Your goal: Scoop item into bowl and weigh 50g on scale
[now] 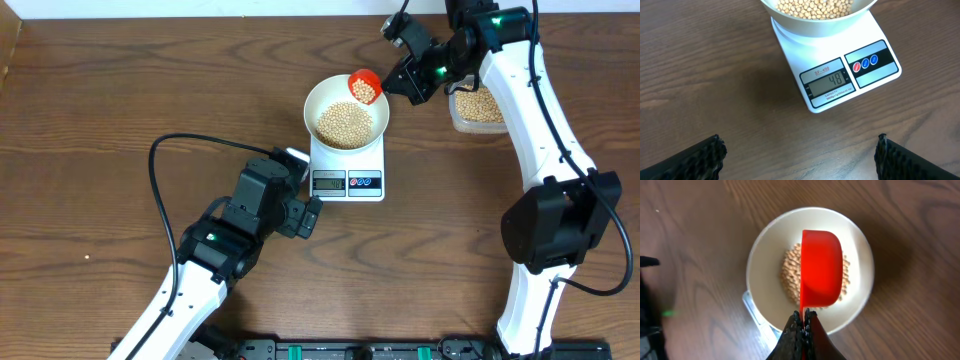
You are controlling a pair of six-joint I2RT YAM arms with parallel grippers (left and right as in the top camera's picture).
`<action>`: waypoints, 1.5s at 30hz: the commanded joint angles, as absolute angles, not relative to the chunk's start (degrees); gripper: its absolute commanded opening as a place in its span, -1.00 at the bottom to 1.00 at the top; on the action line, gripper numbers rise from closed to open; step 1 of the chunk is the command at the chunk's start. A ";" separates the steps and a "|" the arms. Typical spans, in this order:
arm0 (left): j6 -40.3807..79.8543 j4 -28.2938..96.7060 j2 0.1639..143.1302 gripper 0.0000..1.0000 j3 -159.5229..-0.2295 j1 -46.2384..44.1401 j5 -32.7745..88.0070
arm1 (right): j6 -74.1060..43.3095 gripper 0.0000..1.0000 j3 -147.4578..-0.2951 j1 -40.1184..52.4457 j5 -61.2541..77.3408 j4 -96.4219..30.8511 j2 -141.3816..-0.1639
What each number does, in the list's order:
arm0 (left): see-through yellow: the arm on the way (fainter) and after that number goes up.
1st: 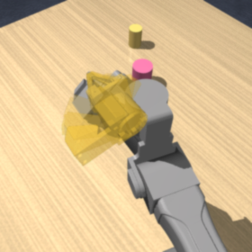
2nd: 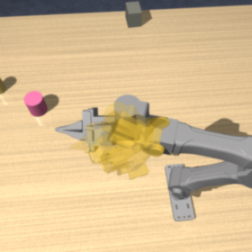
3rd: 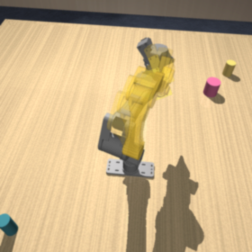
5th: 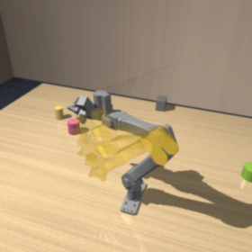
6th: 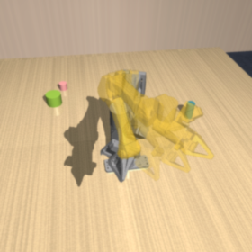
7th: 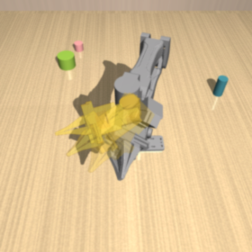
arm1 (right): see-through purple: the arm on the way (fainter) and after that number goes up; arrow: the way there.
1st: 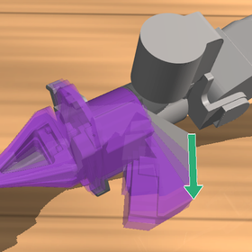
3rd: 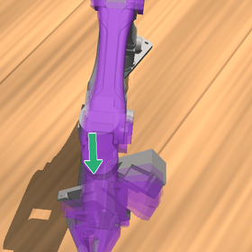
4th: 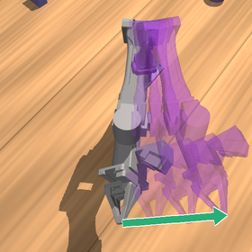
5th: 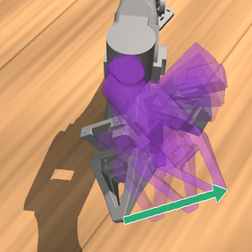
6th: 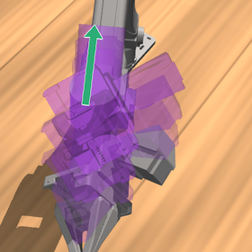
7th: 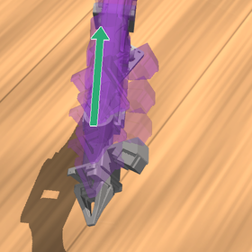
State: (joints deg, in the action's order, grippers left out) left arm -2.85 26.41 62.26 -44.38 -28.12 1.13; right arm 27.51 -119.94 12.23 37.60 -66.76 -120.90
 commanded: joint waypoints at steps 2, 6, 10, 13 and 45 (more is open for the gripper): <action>-3.18 26.50 62.48 0.94 -44.99 -27.88 0.82 | 22.37 -0.98 -121.08 10.87 47.77 -66.08 -119.50; -3.18 26.50 62.48 0.95 -44.99 -27.88 0.82 | 16.82 -0.98 -121.08 8.54 54.22 -64.86 -119.50; -3.18 26.50 62.48 0.94 -44.99 -27.88 0.82 | 15.75 -0.98 -121.08 5.98 59.99 -64.93 -119.50; -3.18 26.52 62.48 0.94 -44.99 -27.88 0.82 | 15.62 -0.98 -121.08 3.70 63.42 -64.95 -119.50; -3.18 26.52 62.48 0.95 -44.99 -27.88 0.82 | 23.42 -0.98 -121.08 -22.37 44.38 -82.28 -119.13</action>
State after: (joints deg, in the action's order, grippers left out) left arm -2.85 26.48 62.26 -44.38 -28.12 1.13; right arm 23.53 -119.96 -23.18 48.82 -82.46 -120.90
